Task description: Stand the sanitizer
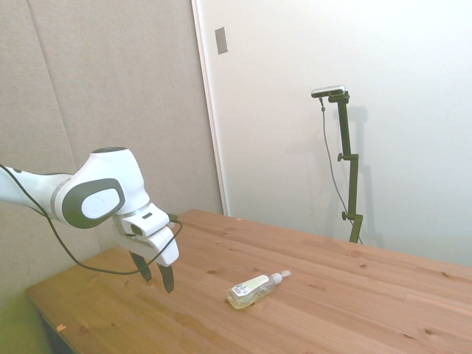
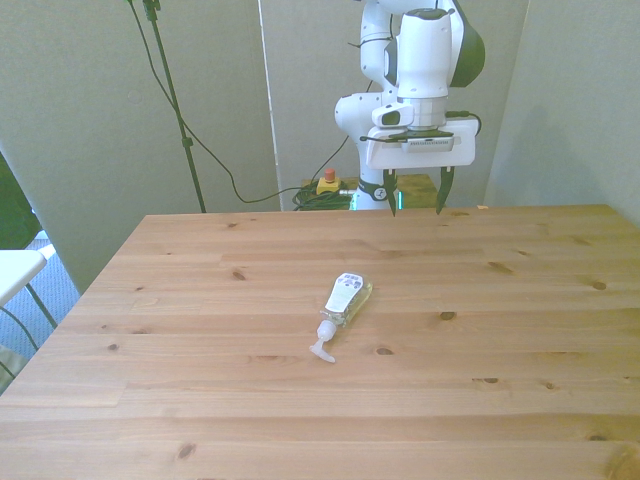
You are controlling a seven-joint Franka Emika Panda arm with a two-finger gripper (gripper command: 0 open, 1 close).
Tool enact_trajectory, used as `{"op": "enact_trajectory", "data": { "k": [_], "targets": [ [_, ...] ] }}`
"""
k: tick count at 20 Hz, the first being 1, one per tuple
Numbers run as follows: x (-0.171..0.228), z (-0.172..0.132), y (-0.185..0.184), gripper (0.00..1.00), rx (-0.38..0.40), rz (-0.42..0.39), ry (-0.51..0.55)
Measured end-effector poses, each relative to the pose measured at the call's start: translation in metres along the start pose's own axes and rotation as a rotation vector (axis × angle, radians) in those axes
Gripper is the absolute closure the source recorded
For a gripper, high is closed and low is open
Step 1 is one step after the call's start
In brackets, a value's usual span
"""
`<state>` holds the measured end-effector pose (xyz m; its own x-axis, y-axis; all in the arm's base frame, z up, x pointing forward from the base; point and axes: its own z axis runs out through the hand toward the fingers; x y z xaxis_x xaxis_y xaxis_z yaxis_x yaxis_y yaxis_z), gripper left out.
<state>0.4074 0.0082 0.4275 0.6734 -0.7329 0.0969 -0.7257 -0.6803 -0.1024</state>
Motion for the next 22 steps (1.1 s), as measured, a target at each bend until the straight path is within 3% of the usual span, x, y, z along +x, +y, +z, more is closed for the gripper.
{"op": "enact_trajectory", "data": {
  "k": [5, 12, 14, 18, 22],
  "targets": [
    [0.011, -0.002, 0.008, 0.00, 0.007, 0.029, 0.007],
    [0.087, -0.020, 0.041, 0.00, 0.045, 0.167, 0.119],
    [0.128, -0.016, 0.020, 0.00, 0.061, 0.206, 0.139],
    [0.136, -0.015, 0.013, 0.00, 0.091, 0.252, 0.213],
    [0.164, 0.007, 0.006, 0.00, 0.125, 0.332, 0.280]
  ]
}}
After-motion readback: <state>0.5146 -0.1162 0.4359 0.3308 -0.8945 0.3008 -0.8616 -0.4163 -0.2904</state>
